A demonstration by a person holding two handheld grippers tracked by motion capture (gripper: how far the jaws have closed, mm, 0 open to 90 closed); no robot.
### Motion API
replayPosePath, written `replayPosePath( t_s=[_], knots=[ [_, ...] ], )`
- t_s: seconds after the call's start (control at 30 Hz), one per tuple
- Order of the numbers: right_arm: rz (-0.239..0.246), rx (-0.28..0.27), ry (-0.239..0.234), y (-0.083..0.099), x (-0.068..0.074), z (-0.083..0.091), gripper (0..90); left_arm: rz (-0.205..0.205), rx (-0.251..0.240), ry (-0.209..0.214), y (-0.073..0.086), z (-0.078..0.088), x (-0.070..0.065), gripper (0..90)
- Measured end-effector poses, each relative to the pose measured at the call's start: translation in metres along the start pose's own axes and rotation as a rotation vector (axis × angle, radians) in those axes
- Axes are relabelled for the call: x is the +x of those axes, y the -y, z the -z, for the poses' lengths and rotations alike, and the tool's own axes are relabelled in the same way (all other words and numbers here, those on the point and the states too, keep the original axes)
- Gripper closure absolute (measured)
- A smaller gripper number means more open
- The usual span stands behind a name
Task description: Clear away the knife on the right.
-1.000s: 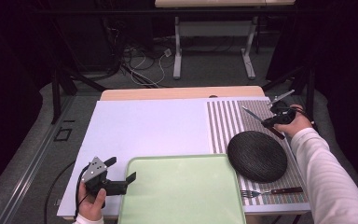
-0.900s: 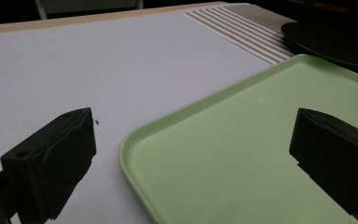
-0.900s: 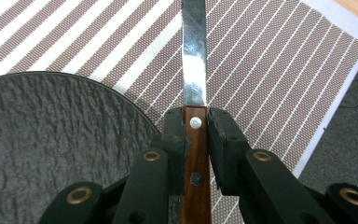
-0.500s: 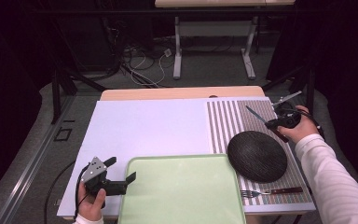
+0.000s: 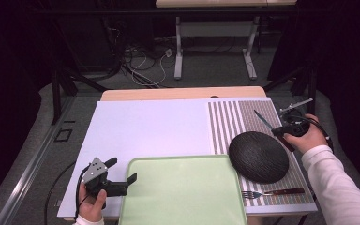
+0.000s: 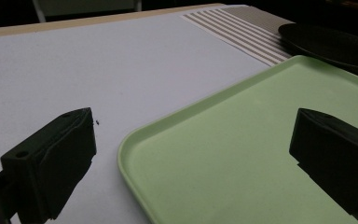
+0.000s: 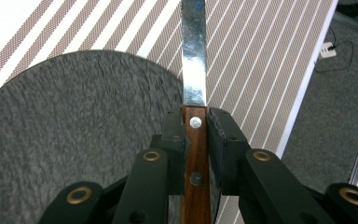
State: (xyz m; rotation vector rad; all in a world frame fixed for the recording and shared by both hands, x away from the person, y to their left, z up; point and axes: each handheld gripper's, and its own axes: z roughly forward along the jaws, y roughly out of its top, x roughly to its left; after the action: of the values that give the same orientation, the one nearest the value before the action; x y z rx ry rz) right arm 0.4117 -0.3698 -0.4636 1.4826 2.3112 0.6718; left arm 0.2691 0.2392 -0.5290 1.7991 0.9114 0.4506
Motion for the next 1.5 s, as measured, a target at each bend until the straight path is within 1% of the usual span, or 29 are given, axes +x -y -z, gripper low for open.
replayPosePath(
  t_s=[0.03, 0.13, 0.23, 0.33, 0.43, 0.5, 0.53, 0.57, 0.67, 0.73, 0.8, 0.83, 0.93, 1.03, 1.13, 1.23, 1.3, 1.4, 1.47, 1.5],
  knots=[
    [-0.016, -0.005, -0.003, 0.002, 0.001, 0.002, 76.9, -0.001, 0.000, 0.000, 0.000, 0.000, 0.000, 0.6],
    [-0.031, -0.013, 0.006, 0.010, 0.005, 0.006, 76.9, -0.002, 0.000, 0.001, 0.000, 0.000, 0.000, 0.6],
    [-0.045, -0.012, 0.015, 0.016, 0.011, 0.011, 76.9, -0.001, 0.001, 0.001, 0.000, -0.001, 0.000, 0.6],
    [-0.039, 0.000, 0.030, 0.020, 0.019, 0.014, 76.9, -0.001, 0.001, 0.002, 0.000, -0.001, 0.000, 0.6],
    [-0.047, -0.001, 0.037, 0.025, 0.026, 0.017, 76.9, -0.002, 0.002, 0.003, 0.000, -0.002, 0.000, 0.6],
    [-0.034, -0.003, 0.057, 0.028, 0.033, 0.019, 76.9, -0.002, 0.002, 0.002, 0.000, -0.002, 0.000, 0.6],
    [-0.035, -0.005, 0.062, 0.030, 0.036, 0.020, 76.9, -0.003, 0.002, 0.002, 0.000, -0.001, 0.000, 0.6],
    [-0.024, -0.012, 0.066, 0.032, 0.040, 0.022, 76.9, -0.003, 0.001, 0.003, 0.000, -0.001, 0.000, 0.5],
    [-0.011, -0.021, 0.078, 0.036, 0.051, 0.026, 76.9, -0.001, 0.001, 0.002, 0.000, -0.001, 0.000, 0.6],
    [0.002, -0.027, 0.081, 0.039, 0.057, 0.029, 76.9, -0.003, 0.000, 0.003, -0.001, -0.001, 0.000, 0.6],
    [0.000, -0.028, 0.068, 0.042, 0.065, 0.032, 76.9, -0.002, -0.002, 0.004, -0.001, -0.001, 0.000, 0.6],
    [0.005, -0.028, 0.064, 0.043, 0.066, 0.033, 76.9, -0.001, -0.001, 0.003, -0.001, -0.001, 0.000, 0.6],
    [0.010, -0.029, 0.084, 0.050, 0.075, 0.036, 76.9, 0.003, -0.003, 0.003, -0.001, -0.001, 0.000, 0.6],
    [0.014, -0.040, 0.109, 0.056, 0.082, 0.039, 76.9, -0.001, -0.001, 0.005, 0.000, -0.001, 0.000, 0.6],
    [0.009, -0.051, 0.103, 0.059, 0.090, 0.042, 76.9, 0.000, -0.002, 0.004, -0.001, -0.001, 0.000, 0.6],
    [0.028, -0.052, 0.100, 0.061, 0.103, 0.045, 76.9, 0.004, -0.004, 0.003, 0.000, -0.001, 0.000, 0.6],
    [0.025, -0.058, 0.089, 0.061, 0.109, 0.046, 76.9, 0.004, -0.004, 0.003, -0.001, 0.000, 0.000, 0.6],
    [0.040, -0.049, 0.090, 0.064, 0.120, 0.046, 76.9, 0.004, -0.011, 0.002, 0.000, -0.001, 0.000, 0.5],
    [0.059, -0.039, 0.128, 0.067, 0.128, 0.045, 76.8, 0.003, -0.007, 0.005, -0.001, 0.000, 0.000, 0.6],
    [0.061, -0.037, 0.137, 0.069, 0.132, 0.044, 76.9, 0.004, -0.007, 0.005, -0.001, 0.000, 0.000, 0.6]
  ],
)
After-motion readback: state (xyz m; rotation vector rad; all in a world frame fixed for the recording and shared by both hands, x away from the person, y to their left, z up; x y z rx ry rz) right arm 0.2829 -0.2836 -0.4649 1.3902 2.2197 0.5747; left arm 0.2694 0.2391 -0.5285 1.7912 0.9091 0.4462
